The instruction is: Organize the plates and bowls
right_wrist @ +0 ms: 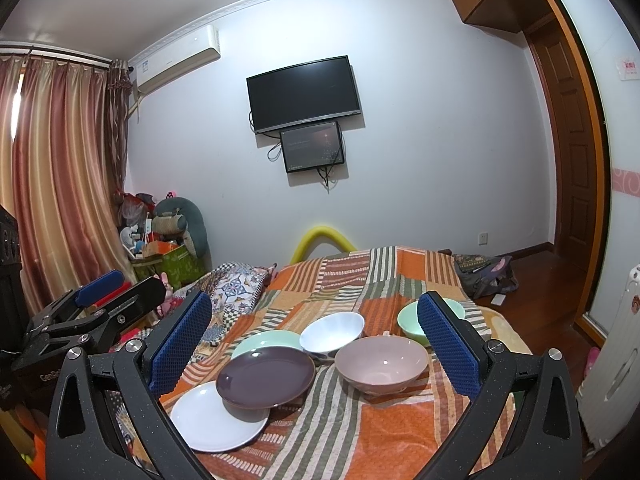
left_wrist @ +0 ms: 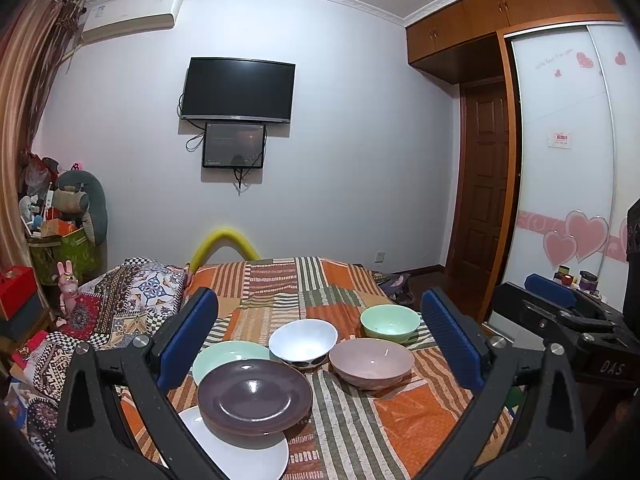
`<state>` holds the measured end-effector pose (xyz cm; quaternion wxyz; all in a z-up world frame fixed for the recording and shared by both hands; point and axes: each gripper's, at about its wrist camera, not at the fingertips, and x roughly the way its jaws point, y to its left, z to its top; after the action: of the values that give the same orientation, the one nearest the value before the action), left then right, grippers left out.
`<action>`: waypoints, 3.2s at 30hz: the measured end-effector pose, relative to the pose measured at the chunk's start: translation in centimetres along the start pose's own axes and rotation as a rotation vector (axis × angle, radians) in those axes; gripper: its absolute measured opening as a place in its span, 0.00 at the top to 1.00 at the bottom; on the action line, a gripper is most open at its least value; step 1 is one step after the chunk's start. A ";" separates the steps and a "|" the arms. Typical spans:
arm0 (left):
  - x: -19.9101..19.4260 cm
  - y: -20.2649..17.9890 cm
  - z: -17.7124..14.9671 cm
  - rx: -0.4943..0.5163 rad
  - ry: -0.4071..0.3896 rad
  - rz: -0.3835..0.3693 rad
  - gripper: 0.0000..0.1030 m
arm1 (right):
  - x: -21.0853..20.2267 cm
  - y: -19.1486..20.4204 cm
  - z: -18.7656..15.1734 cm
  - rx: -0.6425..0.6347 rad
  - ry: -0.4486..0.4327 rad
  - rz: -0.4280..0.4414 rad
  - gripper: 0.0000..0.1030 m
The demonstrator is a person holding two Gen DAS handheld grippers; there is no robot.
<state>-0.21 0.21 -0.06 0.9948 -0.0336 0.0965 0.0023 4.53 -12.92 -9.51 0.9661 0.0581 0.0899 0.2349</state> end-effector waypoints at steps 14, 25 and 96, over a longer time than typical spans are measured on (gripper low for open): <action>0.5 0.0 -0.5 0.016 0.007 0.001 0.00 | 0.5 -0.2 -0.9 0.007 0.022 -0.007 0.00; 4.2 3.5 -3.2 0.037 0.101 0.066 0.00 | 4.4 -0.5 -2.5 0.003 0.147 -0.005 0.00; 26.4 21.0 -18.7 -0.205 0.809 -0.006 0.72 | 26.1 0.3 -14.4 0.108 0.816 0.051 0.75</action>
<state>21.89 19.83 -24.79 0.8681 -0.1311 0.4788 -0.0046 24.27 0.48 -27.32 0.8406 0.0130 0.4762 0.2576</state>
